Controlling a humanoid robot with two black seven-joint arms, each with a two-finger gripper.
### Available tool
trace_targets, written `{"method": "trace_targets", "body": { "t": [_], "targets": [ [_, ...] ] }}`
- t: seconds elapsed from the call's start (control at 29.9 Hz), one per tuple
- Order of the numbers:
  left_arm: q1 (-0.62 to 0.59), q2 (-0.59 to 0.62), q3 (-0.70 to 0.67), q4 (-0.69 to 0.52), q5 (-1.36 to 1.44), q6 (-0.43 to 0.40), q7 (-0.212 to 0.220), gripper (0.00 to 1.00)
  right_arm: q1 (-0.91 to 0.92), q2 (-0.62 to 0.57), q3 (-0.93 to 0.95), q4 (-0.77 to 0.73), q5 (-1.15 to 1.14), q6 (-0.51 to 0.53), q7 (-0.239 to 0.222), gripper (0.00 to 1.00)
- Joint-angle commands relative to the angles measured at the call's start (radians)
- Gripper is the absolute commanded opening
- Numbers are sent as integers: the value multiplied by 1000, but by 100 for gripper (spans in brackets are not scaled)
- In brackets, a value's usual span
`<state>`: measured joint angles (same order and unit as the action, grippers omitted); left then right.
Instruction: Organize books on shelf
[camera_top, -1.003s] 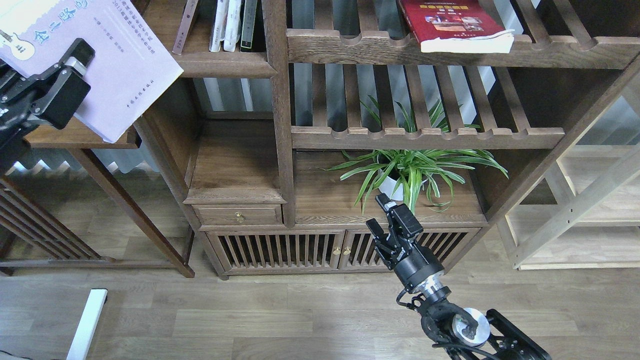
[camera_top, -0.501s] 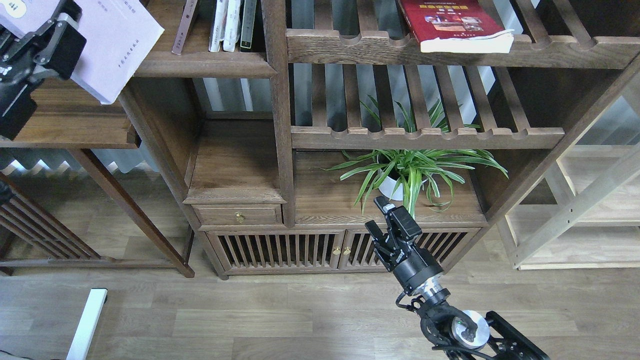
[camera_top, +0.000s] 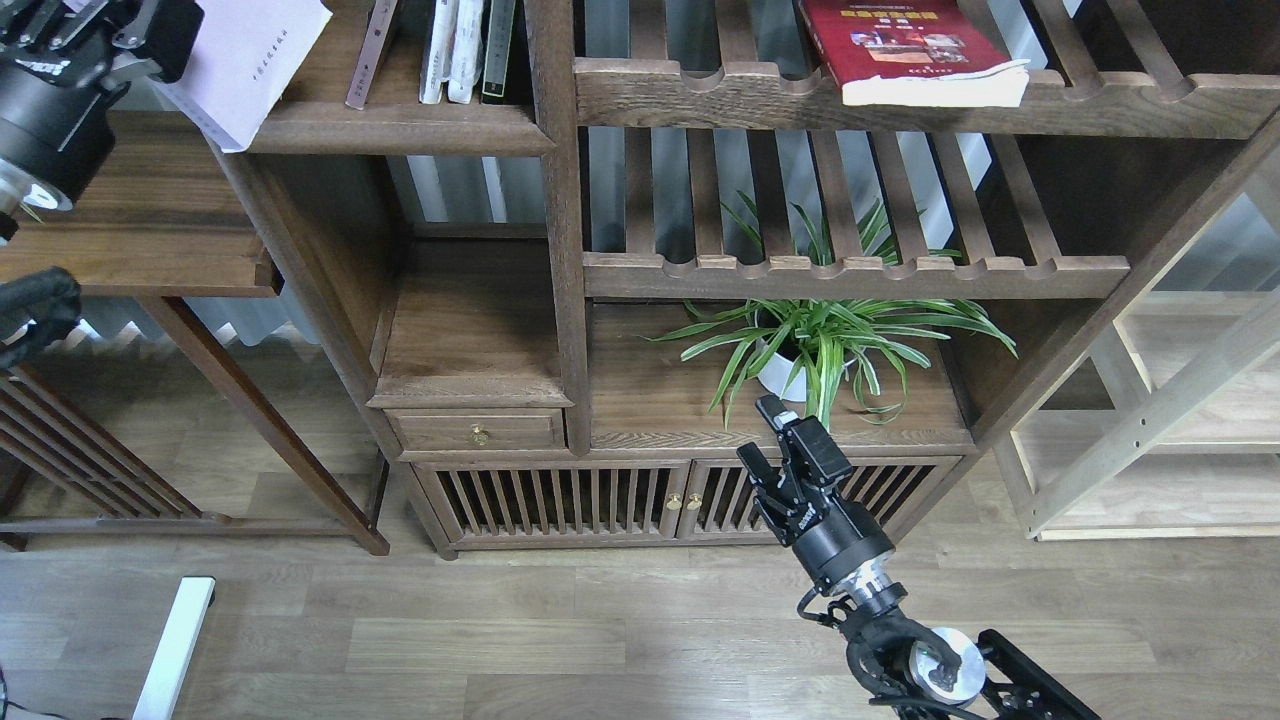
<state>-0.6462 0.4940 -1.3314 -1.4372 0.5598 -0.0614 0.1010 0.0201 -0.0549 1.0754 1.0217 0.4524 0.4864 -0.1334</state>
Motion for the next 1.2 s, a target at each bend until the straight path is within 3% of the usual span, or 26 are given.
{"method": "trace_targets", "body": {
  "t": [0.0, 0.37, 0.64, 1.17],
  "targets": [
    [-50, 0, 32, 43, 0, 8, -7, 2, 0, 1, -2, 1, 2, 2, 0, 93],
    [-167, -8, 139, 164, 5, 15, -41, 2, -17, 0, 4, 1, 2, 2, 0, 93],
    [-259, -60, 225, 227, 8, 121, -75, 2, -23, 0, 8, 1, 3, 2, 0, 93],
    [-461, -95, 412, 432, 8, 126, -98, 2, -29, -3, 24, 5, 6, 2, 0, 96]
  ]
}}
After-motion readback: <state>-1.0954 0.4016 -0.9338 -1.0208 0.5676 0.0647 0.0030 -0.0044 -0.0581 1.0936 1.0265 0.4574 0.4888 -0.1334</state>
